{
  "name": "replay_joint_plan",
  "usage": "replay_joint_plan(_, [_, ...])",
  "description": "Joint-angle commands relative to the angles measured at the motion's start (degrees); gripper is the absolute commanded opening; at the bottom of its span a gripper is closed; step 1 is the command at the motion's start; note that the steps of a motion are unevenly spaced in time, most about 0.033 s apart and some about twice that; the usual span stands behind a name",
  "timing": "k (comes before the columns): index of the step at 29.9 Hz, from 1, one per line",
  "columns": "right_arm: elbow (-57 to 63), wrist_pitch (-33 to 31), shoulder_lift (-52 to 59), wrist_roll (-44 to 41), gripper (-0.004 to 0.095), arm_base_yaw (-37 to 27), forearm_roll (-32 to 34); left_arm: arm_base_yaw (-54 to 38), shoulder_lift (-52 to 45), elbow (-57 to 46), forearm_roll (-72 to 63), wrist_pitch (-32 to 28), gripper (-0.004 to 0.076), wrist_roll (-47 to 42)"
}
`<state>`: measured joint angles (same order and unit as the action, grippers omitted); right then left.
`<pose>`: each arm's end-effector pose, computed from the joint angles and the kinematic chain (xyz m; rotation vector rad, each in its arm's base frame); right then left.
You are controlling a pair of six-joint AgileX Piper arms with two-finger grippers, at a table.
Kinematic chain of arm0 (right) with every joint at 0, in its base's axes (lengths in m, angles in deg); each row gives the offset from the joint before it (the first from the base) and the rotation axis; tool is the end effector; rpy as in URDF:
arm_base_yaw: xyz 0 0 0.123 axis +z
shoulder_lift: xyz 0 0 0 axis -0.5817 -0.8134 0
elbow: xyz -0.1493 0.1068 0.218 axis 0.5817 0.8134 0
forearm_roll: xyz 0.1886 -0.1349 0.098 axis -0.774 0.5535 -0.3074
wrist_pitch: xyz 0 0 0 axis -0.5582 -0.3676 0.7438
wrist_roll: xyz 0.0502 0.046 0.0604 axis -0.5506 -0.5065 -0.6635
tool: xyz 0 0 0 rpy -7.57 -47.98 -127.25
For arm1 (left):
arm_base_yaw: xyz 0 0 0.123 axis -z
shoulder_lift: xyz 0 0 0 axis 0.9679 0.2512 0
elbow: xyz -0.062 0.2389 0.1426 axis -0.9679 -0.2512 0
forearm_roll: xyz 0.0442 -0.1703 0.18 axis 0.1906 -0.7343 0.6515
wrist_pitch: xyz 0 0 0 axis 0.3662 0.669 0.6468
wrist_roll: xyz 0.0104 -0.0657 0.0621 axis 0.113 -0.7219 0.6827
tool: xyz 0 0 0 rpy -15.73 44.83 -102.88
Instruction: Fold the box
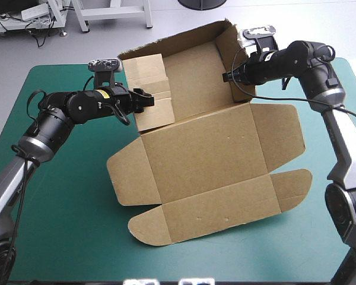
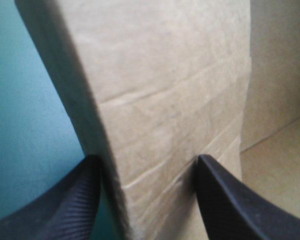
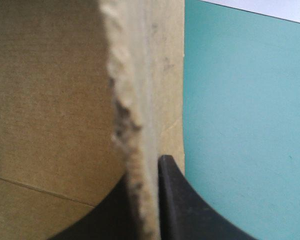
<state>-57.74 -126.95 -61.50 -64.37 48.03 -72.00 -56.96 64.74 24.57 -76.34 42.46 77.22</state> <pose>0.3914 0.1141 0.4132 -0.4290 2.2559 0.4462 0.3234 -0.1261 0.3788 0.1831 2.2254 -0.5269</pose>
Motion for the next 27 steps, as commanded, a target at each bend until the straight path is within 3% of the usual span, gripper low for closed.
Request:
replay_joint_plan(1, [-2.03,3.7,4.0,-0.05,-0.002,0.31,-12.61,0.36,-1.98,1.79,5.63,-7.03,0.0409,-10.11])
replay_joint_plan(10, [-2.03,1.7,3.88,-0.05,-0.002,0.31,-10.85,0.36,-1.98,1.79,8.72,-12.43,0.0398,-16.13])
replay_joint_plan(13, [-2.03,-0.01,3.4,-0.89,-0.002,0.31,-7.56,0.36,-1.98,1.79,8.94,-12.67,0.0316,-16.13])
replay_joint_plan(17, [-2.03,-3.05,2.02,-4.44,-0.002,0.31,0.63,0.36,-1.77,1.79,10.96,-11.58,0.0137,-16.13])
replay_joint_plan(20, [-2.03,-5.69,0.47,-7.24,-0.002,0.42,5.19,0.36,-0.85,1.79,12.76,-9.82,0.0046,-16.13])
replay_joint_plan(27, [-2.03,-10.69,-4.08,-9.73,-0.002,0.42,4.55,0.36,4.2,1.79,13.03,-2.94,0.002,-15.3])
